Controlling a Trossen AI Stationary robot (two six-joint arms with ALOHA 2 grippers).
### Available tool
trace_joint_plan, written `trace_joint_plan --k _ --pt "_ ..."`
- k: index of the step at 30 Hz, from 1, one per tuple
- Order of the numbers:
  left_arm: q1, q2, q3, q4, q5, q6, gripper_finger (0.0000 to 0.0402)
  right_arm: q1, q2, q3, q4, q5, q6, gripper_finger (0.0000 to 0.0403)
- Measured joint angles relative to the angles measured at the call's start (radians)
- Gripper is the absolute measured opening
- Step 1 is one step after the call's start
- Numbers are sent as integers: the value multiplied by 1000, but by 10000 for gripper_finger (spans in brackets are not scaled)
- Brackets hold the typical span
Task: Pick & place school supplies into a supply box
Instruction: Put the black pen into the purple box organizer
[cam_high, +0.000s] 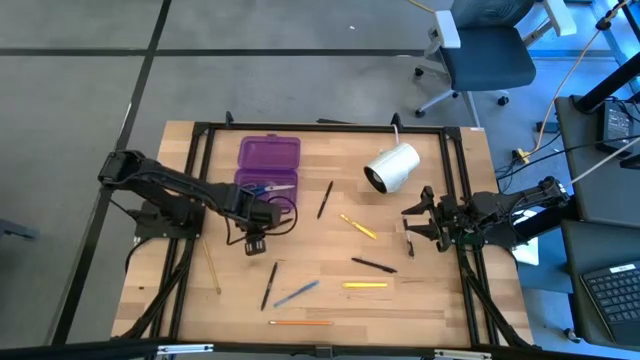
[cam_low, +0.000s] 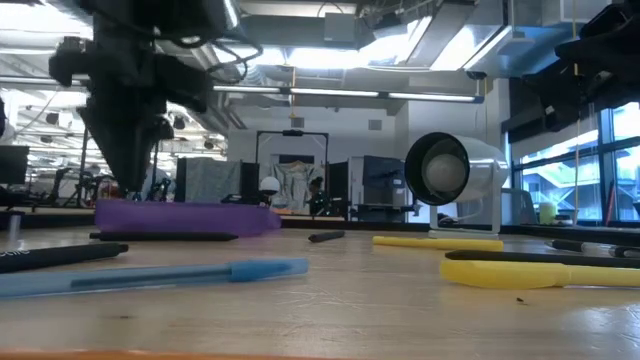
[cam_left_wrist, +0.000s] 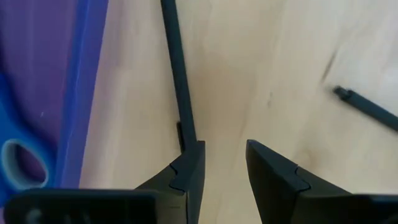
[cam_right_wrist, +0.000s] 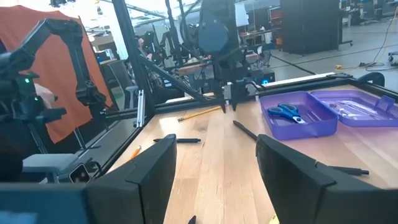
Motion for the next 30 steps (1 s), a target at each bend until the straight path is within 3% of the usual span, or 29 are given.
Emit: trace_joint_plan --k 8,30 --pt "0 0 -90 87 -83 -11 94 0 0 0 0 0 14 225" --pt "-1 -4 -235 240 -74 21 73 0 1 0 0 2 11 225"
